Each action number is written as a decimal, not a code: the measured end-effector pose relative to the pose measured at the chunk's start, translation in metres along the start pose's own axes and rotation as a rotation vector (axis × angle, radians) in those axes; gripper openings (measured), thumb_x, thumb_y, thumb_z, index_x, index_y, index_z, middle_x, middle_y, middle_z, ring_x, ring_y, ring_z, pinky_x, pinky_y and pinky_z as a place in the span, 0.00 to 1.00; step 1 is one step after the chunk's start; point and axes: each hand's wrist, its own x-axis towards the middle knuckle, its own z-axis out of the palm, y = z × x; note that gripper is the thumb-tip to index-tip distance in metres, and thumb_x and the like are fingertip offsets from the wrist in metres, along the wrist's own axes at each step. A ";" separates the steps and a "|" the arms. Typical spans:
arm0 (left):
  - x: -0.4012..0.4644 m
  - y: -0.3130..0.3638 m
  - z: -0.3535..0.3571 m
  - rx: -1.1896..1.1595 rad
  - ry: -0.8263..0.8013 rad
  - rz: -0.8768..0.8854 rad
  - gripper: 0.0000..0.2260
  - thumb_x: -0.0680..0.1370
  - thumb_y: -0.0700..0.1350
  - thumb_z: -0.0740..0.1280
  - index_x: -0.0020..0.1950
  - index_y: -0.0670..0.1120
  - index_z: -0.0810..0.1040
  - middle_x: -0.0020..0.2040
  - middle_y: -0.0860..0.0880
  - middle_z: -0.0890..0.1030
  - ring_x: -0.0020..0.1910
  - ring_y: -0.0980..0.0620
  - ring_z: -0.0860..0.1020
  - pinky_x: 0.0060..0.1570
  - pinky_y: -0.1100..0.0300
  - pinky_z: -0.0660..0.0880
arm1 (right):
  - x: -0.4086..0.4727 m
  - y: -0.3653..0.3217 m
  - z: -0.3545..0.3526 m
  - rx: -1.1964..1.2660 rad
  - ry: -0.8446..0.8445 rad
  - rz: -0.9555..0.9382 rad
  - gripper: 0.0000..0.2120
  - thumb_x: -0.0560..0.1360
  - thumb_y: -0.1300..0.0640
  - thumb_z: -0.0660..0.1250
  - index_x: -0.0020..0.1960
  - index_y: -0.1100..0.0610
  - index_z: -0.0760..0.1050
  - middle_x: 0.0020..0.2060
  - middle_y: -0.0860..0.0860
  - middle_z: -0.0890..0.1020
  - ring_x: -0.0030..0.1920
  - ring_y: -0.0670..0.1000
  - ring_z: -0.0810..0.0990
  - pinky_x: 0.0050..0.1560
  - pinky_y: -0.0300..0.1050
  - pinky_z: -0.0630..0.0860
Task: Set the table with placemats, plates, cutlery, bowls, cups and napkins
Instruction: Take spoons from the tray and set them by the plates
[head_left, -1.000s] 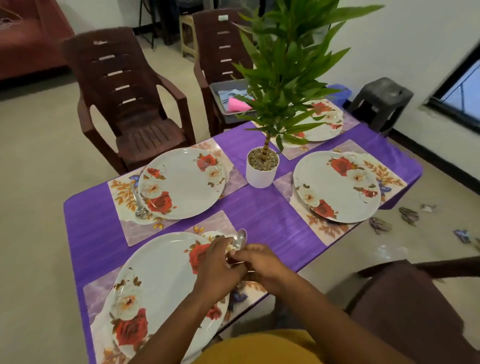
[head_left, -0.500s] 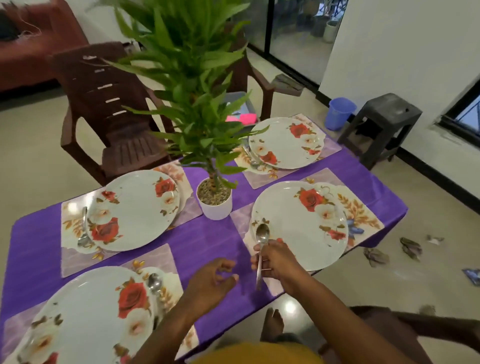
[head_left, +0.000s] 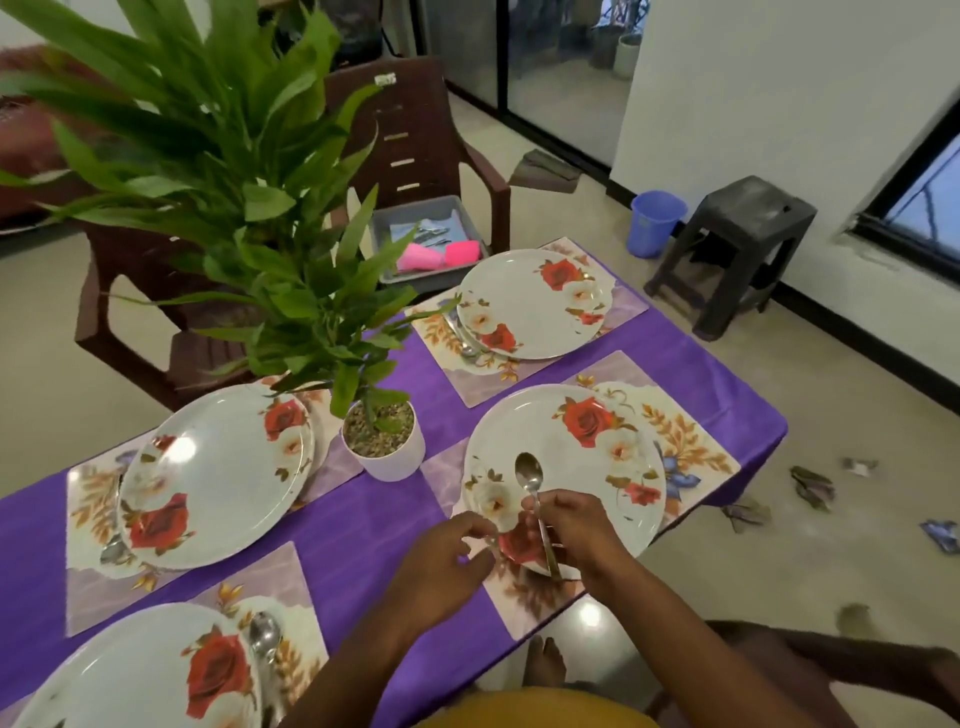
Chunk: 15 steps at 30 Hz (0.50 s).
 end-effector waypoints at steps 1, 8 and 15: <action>0.004 0.002 -0.001 0.005 -0.010 0.015 0.10 0.80 0.49 0.72 0.57 0.64 0.79 0.59 0.62 0.81 0.54 0.60 0.80 0.48 0.74 0.73 | -0.003 0.000 -0.001 0.017 0.018 0.003 0.06 0.78 0.61 0.72 0.47 0.63 0.85 0.38 0.58 0.86 0.33 0.51 0.84 0.37 0.44 0.80; 0.026 0.006 0.002 0.038 -0.039 0.097 0.12 0.79 0.48 0.72 0.62 0.59 0.80 0.61 0.63 0.81 0.57 0.61 0.79 0.56 0.64 0.77 | -0.007 0.007 -0.017 0.029 0.158 0.022 0.07 0.78 0.62 0.70 0.46 0.56 0.87 0.43 0.57 0.86 0.44 0.57 0.86 0.48 0.53 0.86; 0.034 0.017 0.019 0.049 -0.023 0.092 0.14 0.79 0.46 0.74 0.63 0.55 0.79 0.61 0.60 0.79 0.58 0.62 0.76 0.50 0.81 0.66 | 0.000 0.004 -0.052 0.097 0.198 0.035 0.09 0.80 0.64 0.66 0.49 0.60 0.86 0.44 0.60 0.85 0.42 0.57 0.84 0.40 0.46 0.83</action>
